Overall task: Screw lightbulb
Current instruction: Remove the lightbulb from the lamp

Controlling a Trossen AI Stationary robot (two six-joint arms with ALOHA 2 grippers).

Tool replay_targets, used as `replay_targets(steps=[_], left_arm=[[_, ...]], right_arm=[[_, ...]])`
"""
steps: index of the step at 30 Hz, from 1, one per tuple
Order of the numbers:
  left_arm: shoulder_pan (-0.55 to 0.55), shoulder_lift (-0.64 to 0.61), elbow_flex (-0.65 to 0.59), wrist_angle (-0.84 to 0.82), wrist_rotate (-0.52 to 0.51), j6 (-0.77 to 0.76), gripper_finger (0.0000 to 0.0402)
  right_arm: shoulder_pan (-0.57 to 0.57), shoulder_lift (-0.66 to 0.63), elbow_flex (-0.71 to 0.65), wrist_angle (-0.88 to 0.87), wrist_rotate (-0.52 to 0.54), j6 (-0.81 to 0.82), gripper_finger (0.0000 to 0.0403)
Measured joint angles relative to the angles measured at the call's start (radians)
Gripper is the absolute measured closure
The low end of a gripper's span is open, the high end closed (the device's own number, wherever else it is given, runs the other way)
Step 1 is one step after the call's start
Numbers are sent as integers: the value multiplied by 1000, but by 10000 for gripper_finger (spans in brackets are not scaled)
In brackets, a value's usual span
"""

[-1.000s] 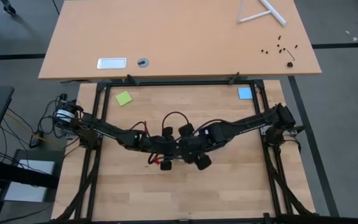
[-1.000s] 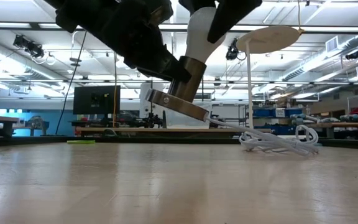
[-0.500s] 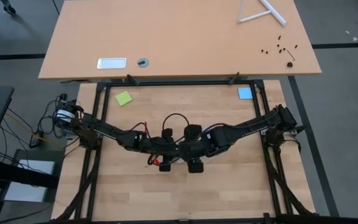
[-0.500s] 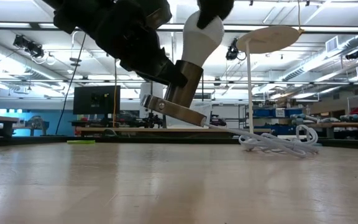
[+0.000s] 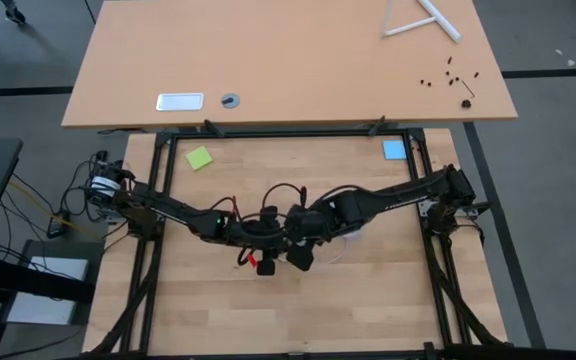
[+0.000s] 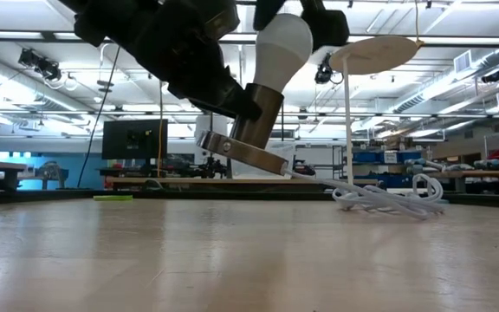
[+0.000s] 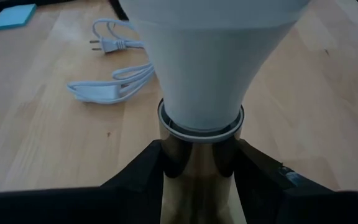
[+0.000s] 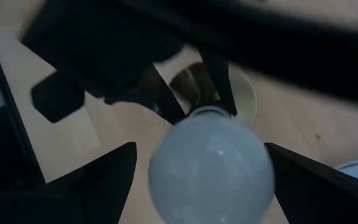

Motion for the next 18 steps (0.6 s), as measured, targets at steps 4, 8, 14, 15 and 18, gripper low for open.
replay_targets(steps=[4,8,14,15,18], left_arm=[[0,0,0,1,-1,-3,252],[0,0,0,3,-1,-4,252],[0,0,0,3,0,-5,252],[0,0,0,2,0,-5,252],[0,0,0,2,1,-5,252]], right_arm=[[0,0,-36,15,-2,1,50],[0,0,-42,37,47,-7,52],[0,0,-42,35,49,-15,75],[0,0,-42,35,52,-15,82],[0,0,-42,35,55,-23,109]])
